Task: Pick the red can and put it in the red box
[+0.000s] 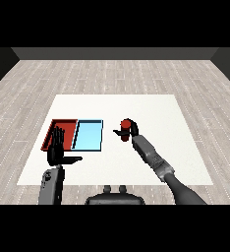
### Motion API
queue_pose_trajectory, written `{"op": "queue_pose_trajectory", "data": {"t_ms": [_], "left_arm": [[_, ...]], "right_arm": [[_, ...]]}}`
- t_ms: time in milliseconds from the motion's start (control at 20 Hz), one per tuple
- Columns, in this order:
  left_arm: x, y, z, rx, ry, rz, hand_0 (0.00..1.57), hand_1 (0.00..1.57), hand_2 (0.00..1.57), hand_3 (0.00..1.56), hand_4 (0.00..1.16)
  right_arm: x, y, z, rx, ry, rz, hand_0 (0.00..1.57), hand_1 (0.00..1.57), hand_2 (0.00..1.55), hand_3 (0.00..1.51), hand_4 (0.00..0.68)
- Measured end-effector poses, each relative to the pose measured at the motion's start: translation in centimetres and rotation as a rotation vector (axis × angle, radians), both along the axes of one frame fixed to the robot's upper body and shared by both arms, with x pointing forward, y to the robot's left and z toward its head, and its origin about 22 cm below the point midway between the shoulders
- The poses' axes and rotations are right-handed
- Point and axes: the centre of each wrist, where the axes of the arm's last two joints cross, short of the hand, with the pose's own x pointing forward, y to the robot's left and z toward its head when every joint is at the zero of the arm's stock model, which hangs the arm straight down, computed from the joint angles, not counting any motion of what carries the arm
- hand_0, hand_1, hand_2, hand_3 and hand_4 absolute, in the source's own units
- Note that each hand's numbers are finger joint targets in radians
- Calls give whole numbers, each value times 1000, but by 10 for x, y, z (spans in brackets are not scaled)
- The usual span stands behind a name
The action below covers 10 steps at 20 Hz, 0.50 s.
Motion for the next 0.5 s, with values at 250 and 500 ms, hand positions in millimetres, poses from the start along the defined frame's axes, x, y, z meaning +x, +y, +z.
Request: {"op": "queue_pose_trajectory", "data": {"t_ms": [250,500], "left_arm": [[-8,-7,2,19,10,-25,0,0,0,0,0],[-8,-27,9,42,22,-67,0,0,0,0,0]], "right_arm": [[9,-9,18,2,-56,36,1511,1511,1454,1378,551],[7,-27,32,-11,-124,61,1524,1524,1450,1372,553]]}}
